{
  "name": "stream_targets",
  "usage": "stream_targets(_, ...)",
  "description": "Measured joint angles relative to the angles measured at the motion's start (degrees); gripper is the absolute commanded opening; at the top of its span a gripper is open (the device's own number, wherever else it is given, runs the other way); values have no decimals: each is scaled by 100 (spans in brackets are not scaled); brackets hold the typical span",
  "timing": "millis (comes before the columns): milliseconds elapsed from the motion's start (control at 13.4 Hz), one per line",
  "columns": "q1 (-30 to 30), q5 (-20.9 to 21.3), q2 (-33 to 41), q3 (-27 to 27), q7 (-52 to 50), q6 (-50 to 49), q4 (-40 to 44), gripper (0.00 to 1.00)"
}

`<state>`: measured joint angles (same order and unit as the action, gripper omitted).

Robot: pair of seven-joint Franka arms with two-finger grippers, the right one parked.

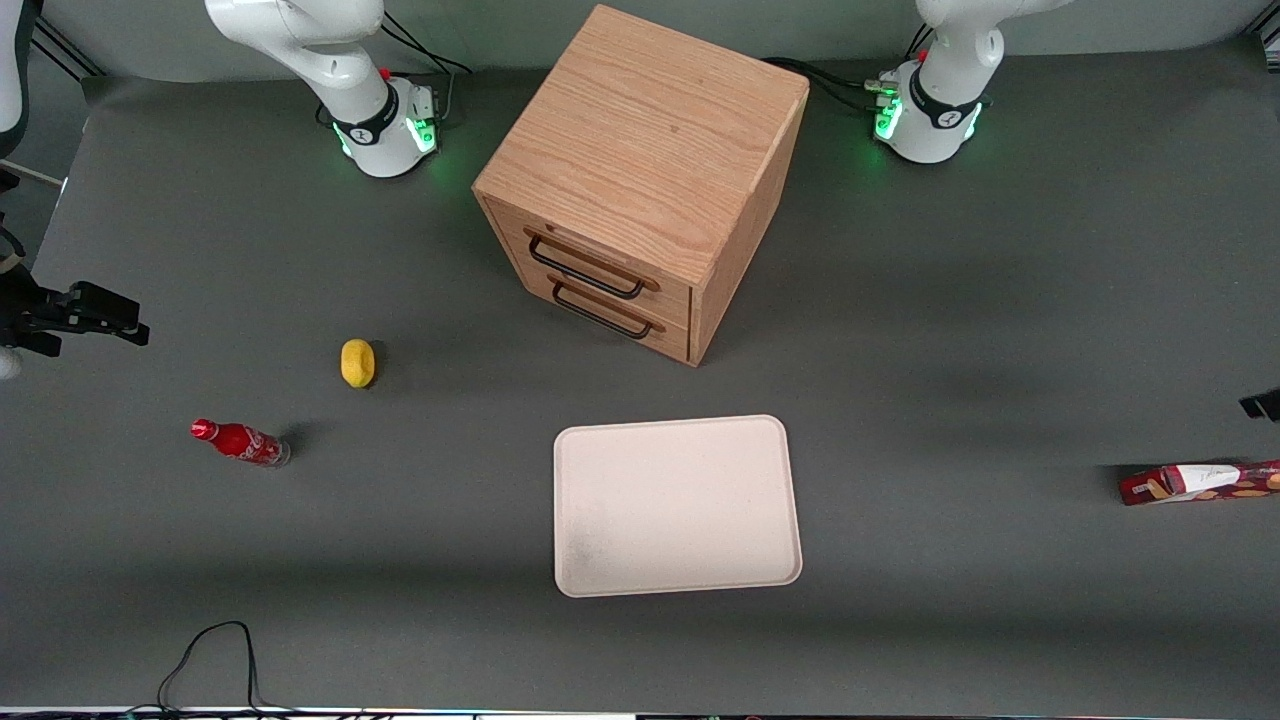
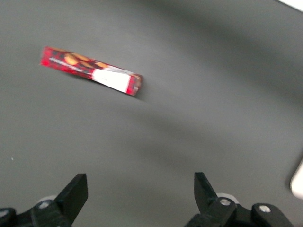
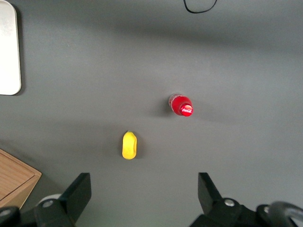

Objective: Place red cookie box on tray
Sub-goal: 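Move the left gripper down over the red tartan cookie box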

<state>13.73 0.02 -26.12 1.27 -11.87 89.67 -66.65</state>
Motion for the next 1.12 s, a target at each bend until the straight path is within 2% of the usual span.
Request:
stream_targets(223,493,0,-403,0,-765,296,287,100)
stream_targets(521,1009,0,-599,-1,-2453,536,307,100)
stream_targets(670,1094,-1,-669,-4,-3650,548,308,100)
stream_targets(894,1114,3,-738,-6,-4922,559,310,100)
stream_targets(1117,1121,25,-834,-7,-5348,849,263,100)
